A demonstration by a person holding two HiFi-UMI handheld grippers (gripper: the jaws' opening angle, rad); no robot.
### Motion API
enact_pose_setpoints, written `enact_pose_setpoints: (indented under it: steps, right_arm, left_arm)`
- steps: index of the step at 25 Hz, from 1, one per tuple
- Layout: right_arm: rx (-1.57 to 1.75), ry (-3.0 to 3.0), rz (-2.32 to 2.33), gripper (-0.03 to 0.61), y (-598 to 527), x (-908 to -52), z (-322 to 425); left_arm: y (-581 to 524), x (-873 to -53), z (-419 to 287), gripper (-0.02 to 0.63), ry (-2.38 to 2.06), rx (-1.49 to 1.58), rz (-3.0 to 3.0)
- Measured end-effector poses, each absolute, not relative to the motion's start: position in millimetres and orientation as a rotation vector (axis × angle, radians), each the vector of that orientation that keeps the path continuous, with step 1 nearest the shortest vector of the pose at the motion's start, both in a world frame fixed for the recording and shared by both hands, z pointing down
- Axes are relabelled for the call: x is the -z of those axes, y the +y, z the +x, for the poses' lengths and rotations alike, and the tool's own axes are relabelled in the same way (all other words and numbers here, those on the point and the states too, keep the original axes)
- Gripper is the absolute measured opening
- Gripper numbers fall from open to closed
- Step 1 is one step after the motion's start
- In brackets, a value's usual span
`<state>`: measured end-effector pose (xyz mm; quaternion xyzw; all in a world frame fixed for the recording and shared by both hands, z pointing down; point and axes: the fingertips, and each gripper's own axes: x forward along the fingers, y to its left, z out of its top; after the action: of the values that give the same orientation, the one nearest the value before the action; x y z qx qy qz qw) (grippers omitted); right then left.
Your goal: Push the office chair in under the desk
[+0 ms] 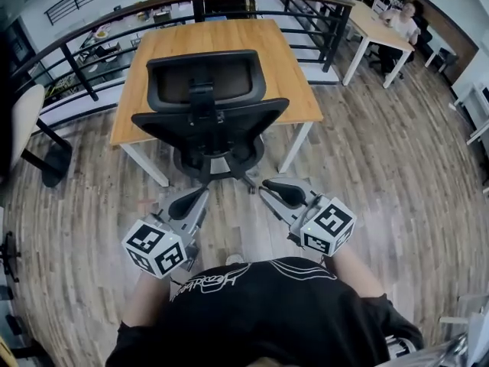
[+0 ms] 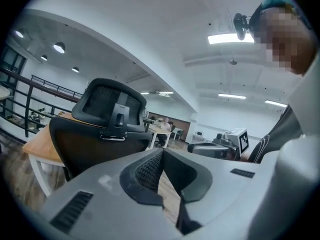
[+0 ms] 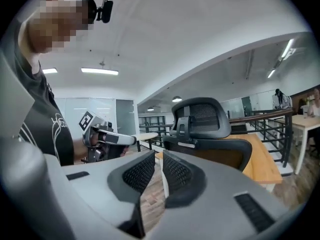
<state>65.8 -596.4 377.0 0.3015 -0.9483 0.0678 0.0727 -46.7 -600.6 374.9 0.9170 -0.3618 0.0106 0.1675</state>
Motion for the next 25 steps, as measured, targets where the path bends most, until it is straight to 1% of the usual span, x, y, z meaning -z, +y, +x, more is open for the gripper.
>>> enact_pose_setpoints:
  steps: [3,12,17,25]
  right_arm:
    - [-0.222,-2.859,0.862,0.066,-560,-377,83]
    - [-0.33,-2.938,0.775,0.054,-449,-375,150]
    - [-0.334,-2.964,0.744,0.043,-408,-367,166]
    - [-0.297,-2.981,0.705,0.041,-373,-360,170]
  left_arm:
    - [-565,-374,-15,0.006,-0.995,-0.044,2.627]
    - [-453,-373,76,0.006,-0.976,-0.033,2.654]
    - [-410,-369,97,0.008,-0.991,-0.041,2.66]
    - [-379,-365,104,0.006,-1.028,-0.027,2.651]
